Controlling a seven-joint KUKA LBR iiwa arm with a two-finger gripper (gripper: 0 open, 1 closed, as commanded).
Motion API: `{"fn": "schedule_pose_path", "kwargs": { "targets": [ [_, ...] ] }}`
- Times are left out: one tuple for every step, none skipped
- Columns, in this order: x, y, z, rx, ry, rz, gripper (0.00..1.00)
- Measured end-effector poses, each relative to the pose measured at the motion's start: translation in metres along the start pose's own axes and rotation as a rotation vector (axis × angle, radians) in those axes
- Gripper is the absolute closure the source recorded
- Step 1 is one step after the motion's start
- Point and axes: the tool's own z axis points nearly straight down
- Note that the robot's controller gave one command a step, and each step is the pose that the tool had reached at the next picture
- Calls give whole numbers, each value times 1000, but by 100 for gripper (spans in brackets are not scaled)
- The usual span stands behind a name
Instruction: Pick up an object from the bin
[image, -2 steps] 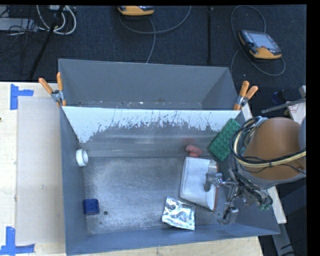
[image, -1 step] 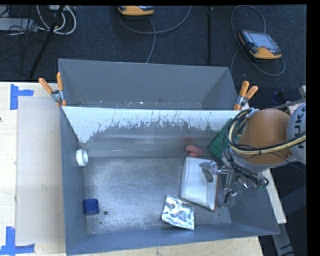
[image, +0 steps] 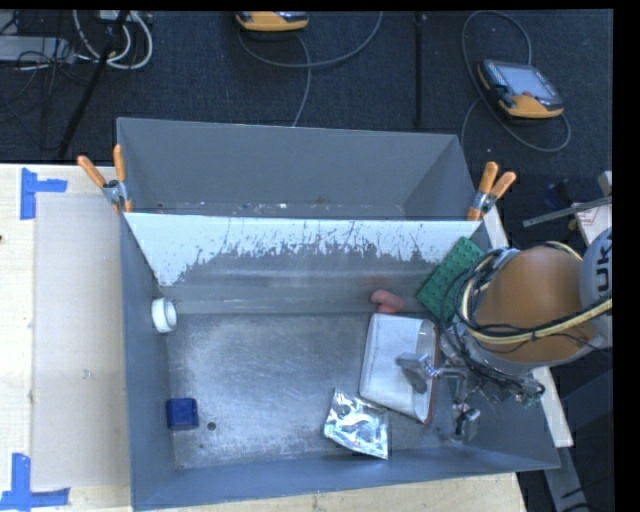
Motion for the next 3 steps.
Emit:
{"fn": "schedule_pose_path", "kwargs": {
  "targets": [
    [-13,-10,2,-6,9,45,0],
    [-58,-46,2,-2,6,101,0],
    [-32,-1,0,2,-2,-25,0]
  ]
}}
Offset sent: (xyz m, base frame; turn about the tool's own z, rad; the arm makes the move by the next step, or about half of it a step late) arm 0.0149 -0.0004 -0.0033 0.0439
